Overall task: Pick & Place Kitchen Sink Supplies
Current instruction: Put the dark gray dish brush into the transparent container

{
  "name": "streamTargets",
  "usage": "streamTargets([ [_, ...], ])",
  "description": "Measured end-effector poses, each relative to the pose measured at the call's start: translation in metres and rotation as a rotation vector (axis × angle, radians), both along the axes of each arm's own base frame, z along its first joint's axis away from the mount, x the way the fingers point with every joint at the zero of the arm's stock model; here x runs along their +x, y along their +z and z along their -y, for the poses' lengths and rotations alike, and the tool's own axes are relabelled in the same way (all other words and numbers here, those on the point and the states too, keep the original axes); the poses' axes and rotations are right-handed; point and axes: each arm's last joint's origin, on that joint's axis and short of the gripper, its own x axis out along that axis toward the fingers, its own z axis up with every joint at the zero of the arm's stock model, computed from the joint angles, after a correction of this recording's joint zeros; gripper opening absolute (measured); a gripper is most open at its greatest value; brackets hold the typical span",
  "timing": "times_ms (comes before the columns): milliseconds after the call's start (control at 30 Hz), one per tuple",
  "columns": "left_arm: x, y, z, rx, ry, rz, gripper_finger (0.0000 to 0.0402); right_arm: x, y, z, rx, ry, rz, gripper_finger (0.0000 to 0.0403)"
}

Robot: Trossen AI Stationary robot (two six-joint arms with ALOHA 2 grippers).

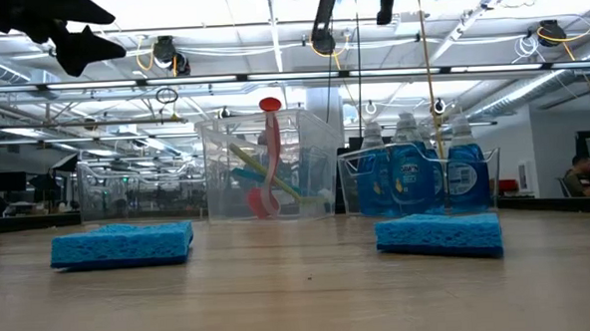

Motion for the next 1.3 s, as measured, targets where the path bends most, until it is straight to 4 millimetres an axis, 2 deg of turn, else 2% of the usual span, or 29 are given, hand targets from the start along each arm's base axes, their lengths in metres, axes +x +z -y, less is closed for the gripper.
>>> streamTargets([
  [300, 0.0, 0.0, -0.002, -0.006, 0.081, 0.006, 0.0274, 0.002, 0.01, 0.057, 0.159, -0.124, 0.065, 0.0013],
  [633, -0.001, 0.0, -0.004, 0.009, 0.142, 0.007, 0.0284, 0.045, 0.013, 0.105, 0.264, -0.177, -0.004, 0.0016],
  [800, -0.001, 0.0, -0.004, 0.01, 0.142, 0.007, 0.0286, 0.066, 0.0, 0.116, 0.384, -0.173, -0.036, 0.0022],
  [1067, -0.001, 0.0, -0.004, 0.01, 0.142, 0.007, 0.0274, 0.082, -0.029, 0.123, 0.576, -0.172, -0.048, 0.0018],
  [1300, -0.001, 0.0, -0.004, -0.02, 0.15, 0.013, 0.0286, 0.094, -0.053, 0.128, 0.693, -0.192, -0.068, 0.0019],
])
